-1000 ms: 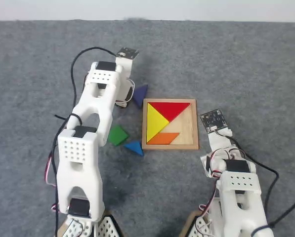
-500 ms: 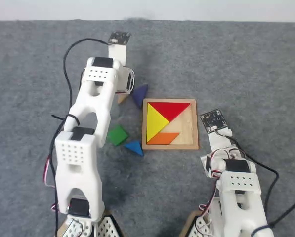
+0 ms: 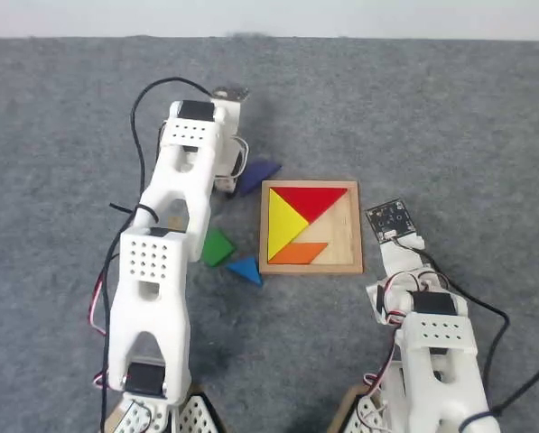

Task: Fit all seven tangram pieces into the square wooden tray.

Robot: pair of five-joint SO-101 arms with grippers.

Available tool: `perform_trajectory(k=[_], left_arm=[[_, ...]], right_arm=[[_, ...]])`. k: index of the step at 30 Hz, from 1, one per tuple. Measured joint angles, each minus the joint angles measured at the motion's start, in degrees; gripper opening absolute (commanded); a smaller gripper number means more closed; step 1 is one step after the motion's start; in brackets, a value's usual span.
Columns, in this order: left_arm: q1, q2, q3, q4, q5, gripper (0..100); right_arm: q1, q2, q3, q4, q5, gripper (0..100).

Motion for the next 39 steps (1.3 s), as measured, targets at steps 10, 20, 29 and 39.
perform_trajectory(k=[10,20,29,39], left_arm=[[-3.3,-1.8,-0.1,3.8,-5.9,3],[-19.2,-33.3,20.7,4.2,-17.0,3],[-37.7,-77.9,76.7,-6.4,-53.6,16],[-48.7,-113.5,110.0,-13.5,-82.0,16]], right_arm=[[0.0,0.0,0.0,0.0,0.0,15.8],[0.0,0.0,0.0,0.0,0.0,15.8],[0.0,0.0,0.0,0.0,0.0,15.8],[0.0,0.0,0.0,0.0,0.0,15.8]])
